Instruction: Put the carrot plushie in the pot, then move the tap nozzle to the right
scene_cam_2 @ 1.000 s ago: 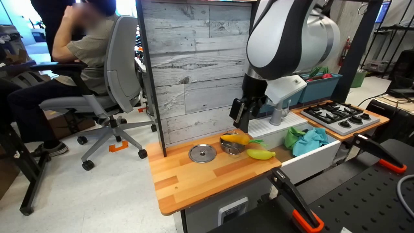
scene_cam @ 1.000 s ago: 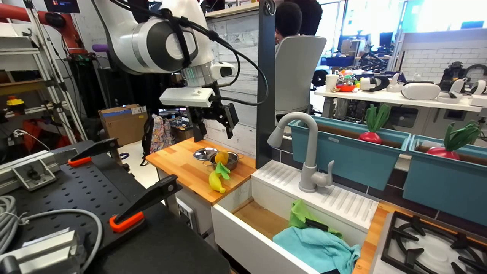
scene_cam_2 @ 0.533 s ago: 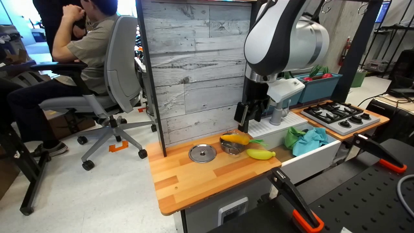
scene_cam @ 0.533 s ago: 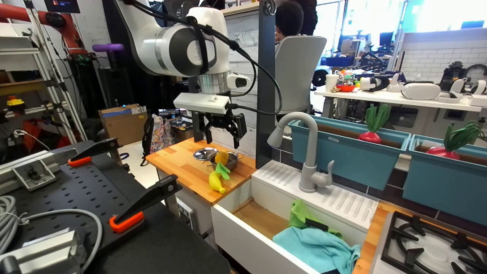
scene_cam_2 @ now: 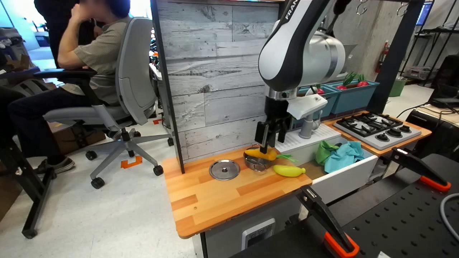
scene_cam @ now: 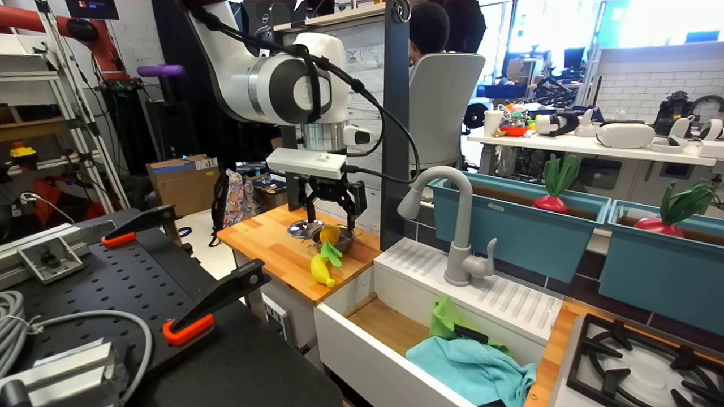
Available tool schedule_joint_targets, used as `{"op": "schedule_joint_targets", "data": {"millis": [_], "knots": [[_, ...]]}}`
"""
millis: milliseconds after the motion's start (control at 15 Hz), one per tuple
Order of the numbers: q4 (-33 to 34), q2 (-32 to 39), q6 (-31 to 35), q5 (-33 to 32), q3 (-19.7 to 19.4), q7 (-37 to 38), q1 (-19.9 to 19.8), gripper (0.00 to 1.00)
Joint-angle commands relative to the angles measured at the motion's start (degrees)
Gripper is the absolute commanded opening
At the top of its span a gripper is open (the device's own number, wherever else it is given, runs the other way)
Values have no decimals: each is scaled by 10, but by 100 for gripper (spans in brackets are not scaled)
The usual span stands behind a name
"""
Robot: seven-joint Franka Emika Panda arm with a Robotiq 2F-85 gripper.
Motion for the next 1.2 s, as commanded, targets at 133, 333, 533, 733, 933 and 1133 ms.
{"op": "schedule_joint_targets", "data": {"millis": [133,333,533,733,933,1133], "knots": [[54,35,-41,-10,-8,-1,16,74],[63,42,-41,-13,-13,3,25,50],[68,45,-42,-13,-16,4,30,27],[45,30,-39,-16,-15,4,35,5],[3,-2,-16,-22,-20,15,49,1],[-52,-45,25,-30,-31,42,74,2]]}}
